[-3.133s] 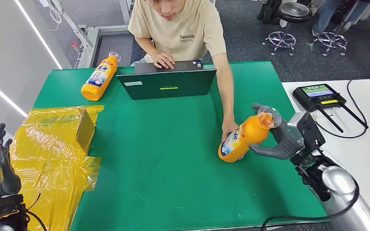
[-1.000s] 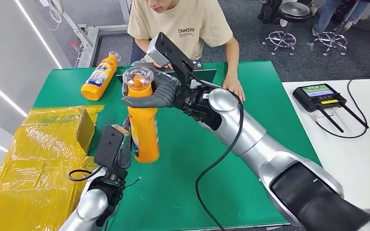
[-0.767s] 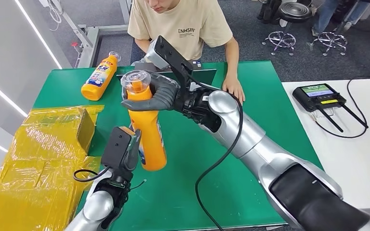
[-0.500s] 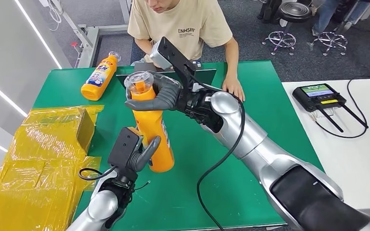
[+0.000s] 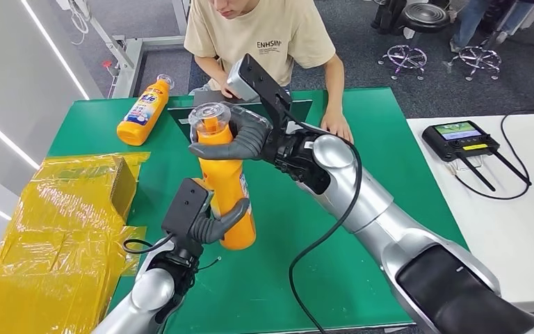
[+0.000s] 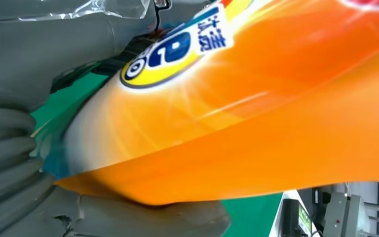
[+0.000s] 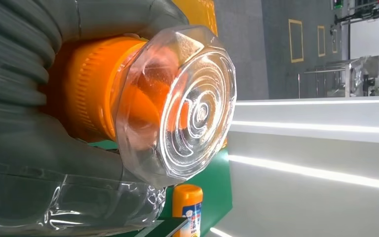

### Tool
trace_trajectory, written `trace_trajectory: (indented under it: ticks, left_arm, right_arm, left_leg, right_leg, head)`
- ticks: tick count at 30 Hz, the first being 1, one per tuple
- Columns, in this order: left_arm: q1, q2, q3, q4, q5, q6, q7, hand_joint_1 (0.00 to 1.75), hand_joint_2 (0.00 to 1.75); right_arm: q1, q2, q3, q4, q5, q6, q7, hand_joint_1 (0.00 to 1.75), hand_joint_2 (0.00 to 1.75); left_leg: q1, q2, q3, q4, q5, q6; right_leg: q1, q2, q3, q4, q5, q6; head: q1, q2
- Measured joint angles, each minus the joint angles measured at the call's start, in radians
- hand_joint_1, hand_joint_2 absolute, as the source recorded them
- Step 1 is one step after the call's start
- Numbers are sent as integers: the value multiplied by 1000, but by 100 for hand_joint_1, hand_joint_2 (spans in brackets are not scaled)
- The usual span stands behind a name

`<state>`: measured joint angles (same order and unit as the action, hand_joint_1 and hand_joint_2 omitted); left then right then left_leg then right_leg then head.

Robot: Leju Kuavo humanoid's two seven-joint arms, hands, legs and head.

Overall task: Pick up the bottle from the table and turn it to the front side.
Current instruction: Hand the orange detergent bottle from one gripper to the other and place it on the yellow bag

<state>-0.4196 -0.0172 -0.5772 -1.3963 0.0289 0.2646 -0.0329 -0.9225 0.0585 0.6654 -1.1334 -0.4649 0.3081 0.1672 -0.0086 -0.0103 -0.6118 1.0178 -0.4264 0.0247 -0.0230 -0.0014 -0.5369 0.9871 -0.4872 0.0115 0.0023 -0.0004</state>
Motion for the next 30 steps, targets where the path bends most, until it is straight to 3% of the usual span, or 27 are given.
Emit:
trace_trajectory:
  ticks: [2,3,6,7,11,15,21,25,30]
  left_arm:
    - [-2,1,0,0,1,1,0,175,175]
    - [-3,2,0,0,1,2,0,175,175]
    - [-4,6,0,0,-4,10,-6,175,175]
    - [-4,9,0,0,-11,17,-9,175,175]
    - [2,49,11,-3,-67,35,-30,175,175]
    - [28,113,77,-36,-141,61,-45,175,175]
    - [140,239,318,-149,-240,97,-66,175,175]
    - [257,294,487,-244,-263,98,-86,175,175]
    - [376,320,626,-338,-287,97,-78,175,175]
  right_arm:
    - [1,0,-1,-4,1,-2,1,175,175]
    - [1,-1,-1,-6,1,-3,1,132,175]
    - [4,-4,-2,-14,11,-14,-1,1,44]
    - [6,-7,-4,-22,21,-24,-1,0,0]
    - [25,-45,-37,-94,86,-57,10,0,0]
    - [76,-123,-107,-197,162,-70,-6,0,0]
    - [194,-330,-262,-339,241,-69,-121,0,0]
    - [318,-456,-371,-397,270,-60,-211,0,0]
    - [535,-521,-477,-480,342,-72,-279,0,0]
  left_leg:
    - [0,0,0,0,0,0]
    - [0,0,0,0,0,0]
    - [0,0,0,0,0,0]
    - [0,0,0,0,0,0]
    - [0,-1,0,0,0,0]
    - [0,-1,0,0,0,0]
    - [0,-1,0,0,-1,0]
    - [0,-1,0,0,-2,1]
    - [0,-2,-1,-1,-3,1]
  right_leg:
    - [0,0,0,0,0,0]
    - [0,0,0,0,0,0]
    - [0,0,0,0,0,0]
    - [0,0,0,0,0,0]
    - [0,-1,0,0,0,0]
    - [0,-1,0,0,0,0]
    - [0,-2,1,-1,0,0]
    - [0,-1,1,-2,-1,0]
    - [0,-3,1,-2,-3,1]
  head:
    - [0,0]
    - [0,0]
    - [0,0]
    - [0,0]
    - [0,0]
    - [0,0]
    - [0,0]
    - [0,0]
    - [0,0]
